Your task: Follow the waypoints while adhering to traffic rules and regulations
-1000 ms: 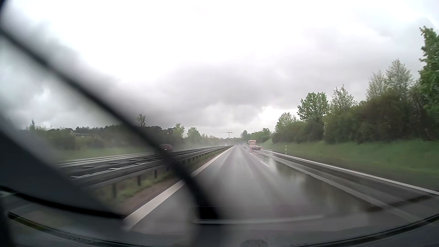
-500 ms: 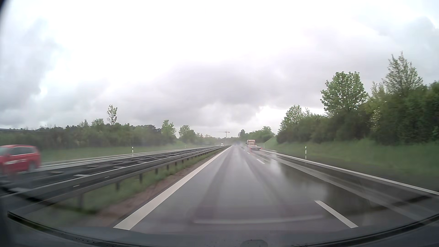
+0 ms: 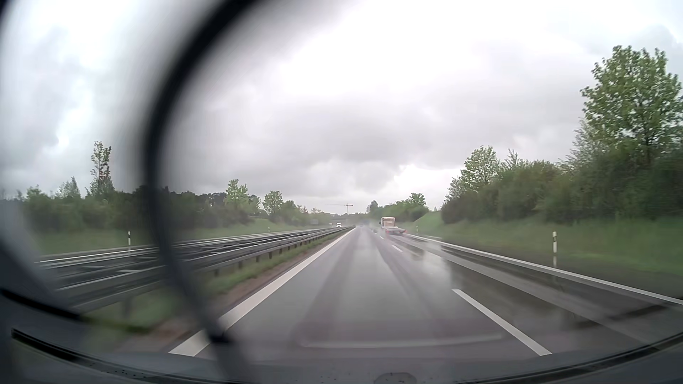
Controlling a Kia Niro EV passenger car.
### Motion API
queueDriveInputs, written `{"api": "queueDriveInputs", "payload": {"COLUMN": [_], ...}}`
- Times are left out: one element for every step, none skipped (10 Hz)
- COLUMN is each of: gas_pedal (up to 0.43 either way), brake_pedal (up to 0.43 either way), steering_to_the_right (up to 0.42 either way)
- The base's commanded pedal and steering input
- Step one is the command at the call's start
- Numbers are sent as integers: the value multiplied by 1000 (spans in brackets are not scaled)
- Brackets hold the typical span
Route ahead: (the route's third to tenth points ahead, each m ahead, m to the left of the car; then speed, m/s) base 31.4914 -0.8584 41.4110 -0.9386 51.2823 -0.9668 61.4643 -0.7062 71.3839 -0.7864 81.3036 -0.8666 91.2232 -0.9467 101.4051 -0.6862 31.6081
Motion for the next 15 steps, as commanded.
{"api": "queueDriveInputs", "payload": {"gas_pedal": [319,311,311,311,299,299,299,299,299,299,299,299,299,299,299], "brake_pedal": [0,0,0,0,0,0,0,0,0,0,0,0,0,0,0], "steering_to_the_right": [3,2,2,2,2,2,2,2,1,1,-1,-2,-4,-4,-5]}}
